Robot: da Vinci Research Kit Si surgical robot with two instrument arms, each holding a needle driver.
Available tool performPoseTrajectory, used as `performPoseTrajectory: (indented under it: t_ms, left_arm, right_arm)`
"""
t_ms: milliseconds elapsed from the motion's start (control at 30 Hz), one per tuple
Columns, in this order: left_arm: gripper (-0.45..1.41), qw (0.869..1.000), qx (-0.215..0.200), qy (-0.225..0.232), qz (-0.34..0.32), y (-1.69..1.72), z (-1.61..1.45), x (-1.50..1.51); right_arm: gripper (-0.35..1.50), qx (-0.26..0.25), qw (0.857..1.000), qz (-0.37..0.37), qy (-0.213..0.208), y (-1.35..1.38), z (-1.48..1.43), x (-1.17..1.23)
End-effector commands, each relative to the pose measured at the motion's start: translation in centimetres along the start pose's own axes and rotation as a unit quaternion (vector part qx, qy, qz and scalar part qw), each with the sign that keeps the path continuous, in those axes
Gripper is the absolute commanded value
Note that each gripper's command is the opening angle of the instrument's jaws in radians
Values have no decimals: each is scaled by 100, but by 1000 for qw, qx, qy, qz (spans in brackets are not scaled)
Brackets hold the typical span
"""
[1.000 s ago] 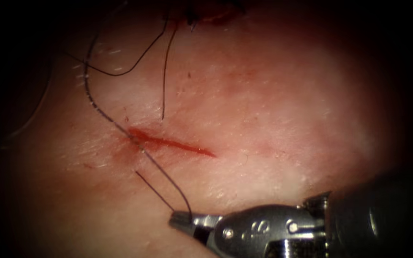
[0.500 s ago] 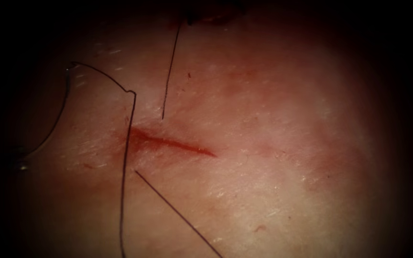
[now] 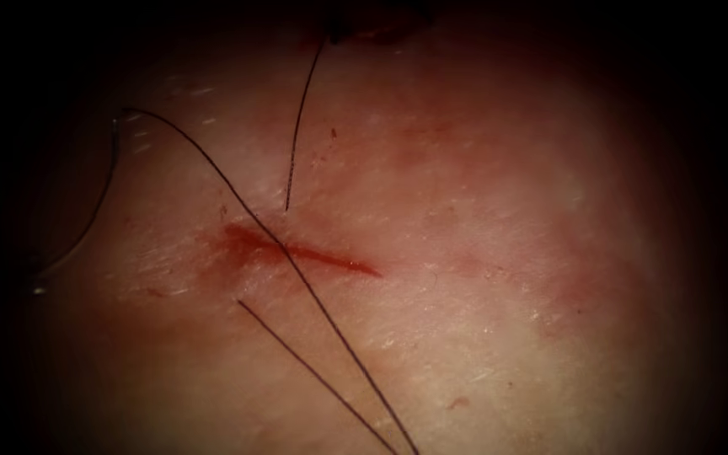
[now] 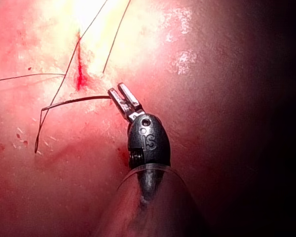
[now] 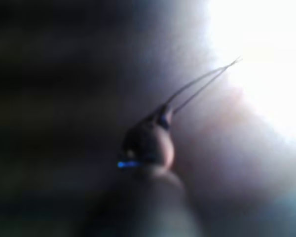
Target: Wound Closure
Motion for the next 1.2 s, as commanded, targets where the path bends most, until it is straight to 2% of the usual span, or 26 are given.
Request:
performPoseTrajectory:
  t_ms: [33, 67, 100, 133, 167, 233, 267, 333, 433, 500, 533, 600, 633, 667, 700, 733, 767, 833, 900, 933, 1000, 1067, 1167, 1200]
  left_arm:
    - [-45, 1000, -6, 3, -4, 20, 11, -1]
    - [-45, 1000, -6, 3, -4, 20, 11, -1]
    - [-45, 1000, -6, 3, -4, 21, 11, 0]
    - [-45, 1000, -7, 4, -4, 22, 11, 0]
    - [-45, 1000, -9, 4, -4, 23, 11, 1]
    - [-45, 1000, -11, 5, -4, 20, 8, 1]
    - [-45, 1000, -11, 5, -4, 20, 8, 1]
    - [-45, 1000, -10, 4, -4, 18, 6, 0]
    - [-45, 1000, -8, 3, -5, 16, -1, 1]
    - [-45, 1000, -6, 2, -5, 15, -3, 1]
    - [-45, 1000, -4, 1, -6, 13, -7, 1]
    - [-45, 1000, -3, 1, -6, 12, -6, 1]
    - [-45, 1000, -3, 1, -6, 12, -5, 1]
    - [-45, 1000, -2, 0, -6, 12, -3, 2]
    - [-45, 1000, -2, 0, -6, 12, -3, 2]
    - [-45, 1000, -2, 0, -6, 12, -3, 2]
    - [-45, 1000, -1, 0, -6, 13, -2, 1]
    - [-45, 1000, -1, 0, -6, 13, -1, 1]
    - [-45, 1000, 0, 0, -6, 13, 2, 1]
    - [-45, 1000, 3, 0, -6, 15, 7, 2]
    - [-45, 1000, 4, 0, -5, 16, 11, 1]
    - [-45, 1000, 2, 1, -5, 18, 16, 1]
    - [-45, 1000, 1, 2, -5, 18, 17, 1]
    - [-45, 1000, 0, 2, -5, 18, 17, 1]
  right_arm:
    - [61, -2, 1000, 2, 7, -15, 12, 14]
    - [61, -2, 1000, 2, 7, -15, 12, 14]
    - [108, -15, 1000, -4, 12, -10, 13, 17]
    - [123, -30, 999, 0, 19, -6, 14, 19]
    - [136, -70, 997, -2, 33, 8, 16, 23]
    - [148, -120, 992, 1, 35, 38, 16, 30]
    - [148, -120, 992, 1, 35, 38, 16, 30]
    - [148, -133, 991, 2, 34, 55, 15, 30]
    - [148, -127, 991, 15, 38, 73, 11, 22]
    - [148, -122, 992, 17, 38, 75, 9, 20]
    - [148, -101, 993, 16, 55, 78, -4, 9]
    - [138, -74, 995, 22, 63, 86, -20, 3]
    - [140, -71, 995, 31, 67, 90, -26, 4]
    - [135, -65, 991, 49, 107, 103, -43, 5]
    - [135, -65, 991, 49, 107, 103, -43, 5]
    - [133, -63, 988, 59, 129, 110, -51, 5]
    - [133, -73, 982, 75, 159, 131, -62, 6]
    - [133, -84, 980, 81, 160, 141, -63, 10]
    - [143, -105, 979, 95, 148, 162, -58, 23]
    - [145, -115, 979, 92, 140, 181, -46, 44]
    - [145, -113, 980, 84, 140, 194, -31, 65]
    - [145, -108, 980, 77, 145, 215, -1, 100]
    - [146, -100, 982, 66, 147, 229, 33, 129]
    - [146, -91, 983, 59, 151, 237, 61, 147]
